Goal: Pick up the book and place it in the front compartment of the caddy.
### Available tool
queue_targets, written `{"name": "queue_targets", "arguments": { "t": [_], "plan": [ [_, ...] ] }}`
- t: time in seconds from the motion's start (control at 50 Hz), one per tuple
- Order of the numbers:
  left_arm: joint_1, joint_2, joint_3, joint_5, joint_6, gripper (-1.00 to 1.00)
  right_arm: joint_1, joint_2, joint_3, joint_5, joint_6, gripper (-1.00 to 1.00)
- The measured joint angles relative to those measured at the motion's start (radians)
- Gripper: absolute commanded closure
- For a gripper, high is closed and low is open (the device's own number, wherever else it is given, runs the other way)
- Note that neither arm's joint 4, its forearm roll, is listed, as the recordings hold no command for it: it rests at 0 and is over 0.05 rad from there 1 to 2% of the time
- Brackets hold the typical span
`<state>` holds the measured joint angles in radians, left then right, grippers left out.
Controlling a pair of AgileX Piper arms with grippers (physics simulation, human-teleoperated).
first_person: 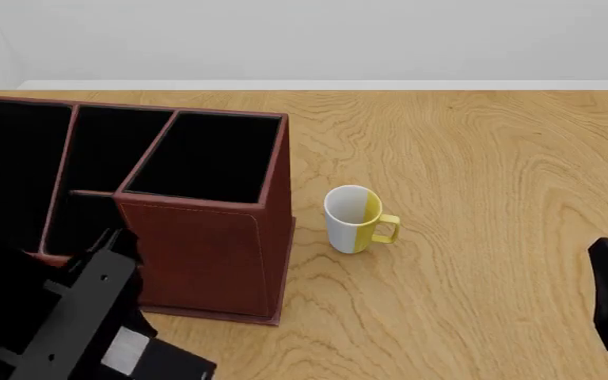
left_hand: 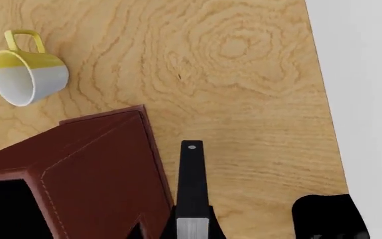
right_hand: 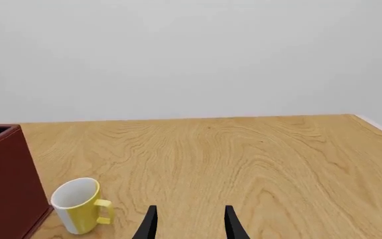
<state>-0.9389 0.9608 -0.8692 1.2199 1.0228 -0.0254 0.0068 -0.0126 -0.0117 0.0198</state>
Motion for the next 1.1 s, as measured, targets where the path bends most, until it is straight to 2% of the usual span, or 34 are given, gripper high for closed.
{"name": "queue_targets", "arguments": {
  "t": [0.18,0.36,0.62,0.8,0.96,1.1],
  "plan": [
    [0.119,-0.037,-0.017,0.0,0.095,1.0,-0.001,-0.003,-0.003,0.001,0.008,-1.0],
    [0.165,-0.062,-0.088,0.0,0.116,1.0,-0.002,-0.005,-0.005,0.001,0.016,-1.0],
    [0.267,-0.114,-0.139,0.0,0.168,1.0,-0.002,-0.005,-0.006,-0.002,0.02,-1.0],
    [0.284,-0.134,-0.217,0.0,0.161,1.0,-0.001,-0.005,-0.007,-0.004,0.022,-1.0],
    [0.262,-0.133,-0.311,0.0,0.129,1.0,-0.002,-0.005,-0.008,-0.005,0.023,-1.0],
    [0.26,-0.137,-0.404,0.0,0.134,1.0,-0.004,-0.005,-0.009,-0.005,0.023,-1.0]
  ]
}}
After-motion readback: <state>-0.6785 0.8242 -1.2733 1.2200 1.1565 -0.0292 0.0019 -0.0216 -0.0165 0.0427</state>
